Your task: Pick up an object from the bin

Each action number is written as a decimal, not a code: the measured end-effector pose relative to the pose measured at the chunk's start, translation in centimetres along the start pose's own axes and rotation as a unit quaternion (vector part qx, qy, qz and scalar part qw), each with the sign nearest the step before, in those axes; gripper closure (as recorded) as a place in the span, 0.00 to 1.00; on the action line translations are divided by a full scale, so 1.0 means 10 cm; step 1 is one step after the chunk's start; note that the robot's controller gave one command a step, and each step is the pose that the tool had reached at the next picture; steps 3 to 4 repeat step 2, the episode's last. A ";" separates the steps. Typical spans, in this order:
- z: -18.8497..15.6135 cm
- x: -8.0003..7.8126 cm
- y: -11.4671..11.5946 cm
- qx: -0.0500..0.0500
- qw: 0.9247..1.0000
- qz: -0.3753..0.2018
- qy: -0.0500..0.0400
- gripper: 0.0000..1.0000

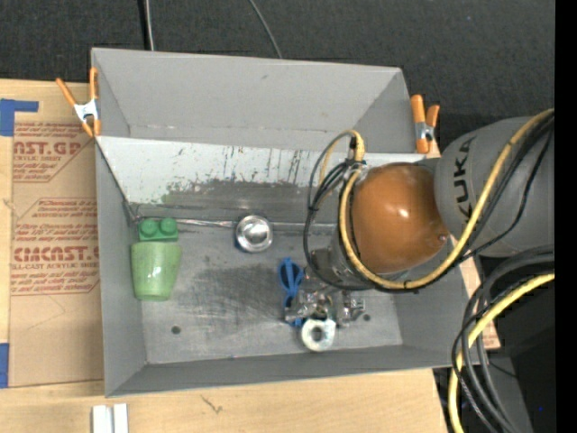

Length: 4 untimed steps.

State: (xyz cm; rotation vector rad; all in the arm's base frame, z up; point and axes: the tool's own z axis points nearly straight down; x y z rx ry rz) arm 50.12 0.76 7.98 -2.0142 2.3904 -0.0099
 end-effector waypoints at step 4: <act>-0.96 -0.04 -0.03 -0.007 1.000 0.001 0.003 1.00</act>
Offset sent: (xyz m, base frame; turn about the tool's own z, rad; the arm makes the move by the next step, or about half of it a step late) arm 0.0001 0.0000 0.0741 0.0000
